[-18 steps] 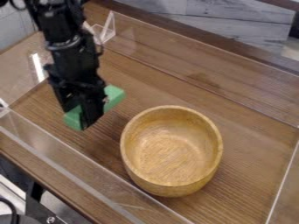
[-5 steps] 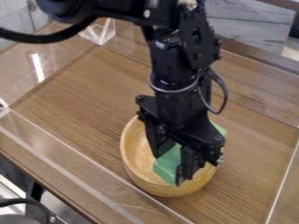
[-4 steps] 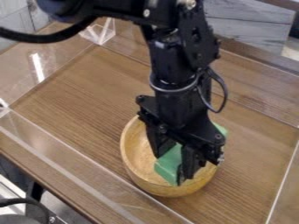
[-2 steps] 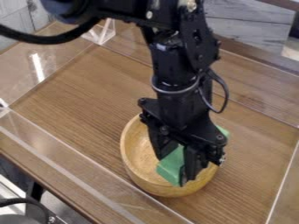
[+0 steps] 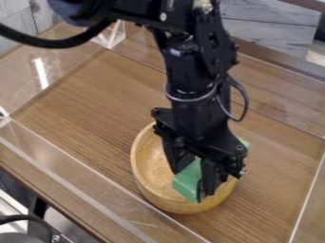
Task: Put the green block in the brown bowl
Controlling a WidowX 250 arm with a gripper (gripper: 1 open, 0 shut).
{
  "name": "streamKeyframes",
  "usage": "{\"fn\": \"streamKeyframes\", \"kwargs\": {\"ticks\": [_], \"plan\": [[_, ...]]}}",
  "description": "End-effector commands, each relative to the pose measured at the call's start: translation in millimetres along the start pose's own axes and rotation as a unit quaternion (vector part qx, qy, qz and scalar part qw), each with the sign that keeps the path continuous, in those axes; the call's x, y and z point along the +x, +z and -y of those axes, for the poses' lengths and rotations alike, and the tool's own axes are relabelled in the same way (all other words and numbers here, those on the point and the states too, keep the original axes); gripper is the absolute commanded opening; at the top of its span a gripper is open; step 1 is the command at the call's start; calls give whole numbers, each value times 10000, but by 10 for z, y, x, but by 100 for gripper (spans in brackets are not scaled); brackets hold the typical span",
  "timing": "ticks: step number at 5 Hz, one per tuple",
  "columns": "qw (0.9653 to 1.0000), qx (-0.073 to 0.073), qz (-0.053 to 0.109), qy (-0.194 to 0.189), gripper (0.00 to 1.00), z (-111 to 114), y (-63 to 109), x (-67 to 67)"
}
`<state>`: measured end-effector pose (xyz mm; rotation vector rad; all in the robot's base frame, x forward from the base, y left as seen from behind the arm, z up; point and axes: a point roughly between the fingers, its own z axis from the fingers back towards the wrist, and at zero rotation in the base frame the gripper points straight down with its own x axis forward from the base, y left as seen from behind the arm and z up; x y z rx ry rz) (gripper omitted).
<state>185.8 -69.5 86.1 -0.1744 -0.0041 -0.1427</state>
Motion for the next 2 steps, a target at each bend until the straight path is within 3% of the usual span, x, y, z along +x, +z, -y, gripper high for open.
{"fn": "streamKeyframes", "kwargs": {"ticks": [1, 2], "plan": [[9999, -65, 147, 33, 0, 0, 46, 73], [9998, -92, 149, 56, 100, -12, 60, 100]]}}
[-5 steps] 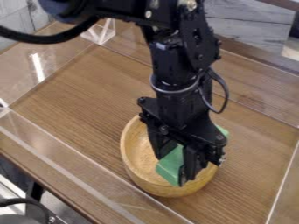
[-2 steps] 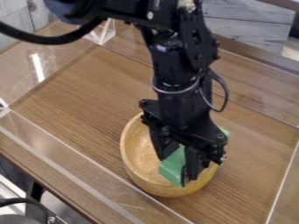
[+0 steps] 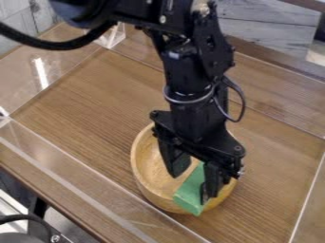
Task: Put the green block in the brown bowl
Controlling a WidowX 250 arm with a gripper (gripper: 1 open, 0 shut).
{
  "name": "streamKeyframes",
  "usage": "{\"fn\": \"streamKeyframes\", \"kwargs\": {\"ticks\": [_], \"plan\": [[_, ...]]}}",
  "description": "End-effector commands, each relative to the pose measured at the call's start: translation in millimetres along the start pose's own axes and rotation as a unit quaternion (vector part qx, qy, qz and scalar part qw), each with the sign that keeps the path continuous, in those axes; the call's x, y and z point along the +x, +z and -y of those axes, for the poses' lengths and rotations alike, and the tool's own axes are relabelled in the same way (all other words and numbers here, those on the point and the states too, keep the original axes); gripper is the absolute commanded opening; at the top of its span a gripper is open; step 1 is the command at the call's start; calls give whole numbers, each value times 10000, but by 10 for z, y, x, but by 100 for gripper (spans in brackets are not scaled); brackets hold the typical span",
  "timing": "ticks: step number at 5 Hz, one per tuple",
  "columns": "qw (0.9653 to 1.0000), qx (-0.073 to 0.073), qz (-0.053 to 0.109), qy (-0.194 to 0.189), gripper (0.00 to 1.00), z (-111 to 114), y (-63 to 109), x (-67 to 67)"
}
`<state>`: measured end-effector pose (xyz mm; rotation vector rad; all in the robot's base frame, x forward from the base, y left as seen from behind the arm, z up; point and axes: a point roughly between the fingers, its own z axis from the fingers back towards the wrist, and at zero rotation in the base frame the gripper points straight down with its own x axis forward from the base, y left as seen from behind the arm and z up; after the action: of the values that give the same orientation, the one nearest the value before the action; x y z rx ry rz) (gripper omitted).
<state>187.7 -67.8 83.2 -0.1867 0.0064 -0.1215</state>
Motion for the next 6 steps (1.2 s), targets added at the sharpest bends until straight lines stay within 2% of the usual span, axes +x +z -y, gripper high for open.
{"fn": "streamKeyframes", "kwargs": {"ticks": [1, 3, 6], "plan": [[9998, -62, 211, -26, 100, -19, 161, 147], [9994, -97, 335, 16, 100, -133, 273, 297], [9988, -126, 466, 28, 100, -250, 323, 448]]}}
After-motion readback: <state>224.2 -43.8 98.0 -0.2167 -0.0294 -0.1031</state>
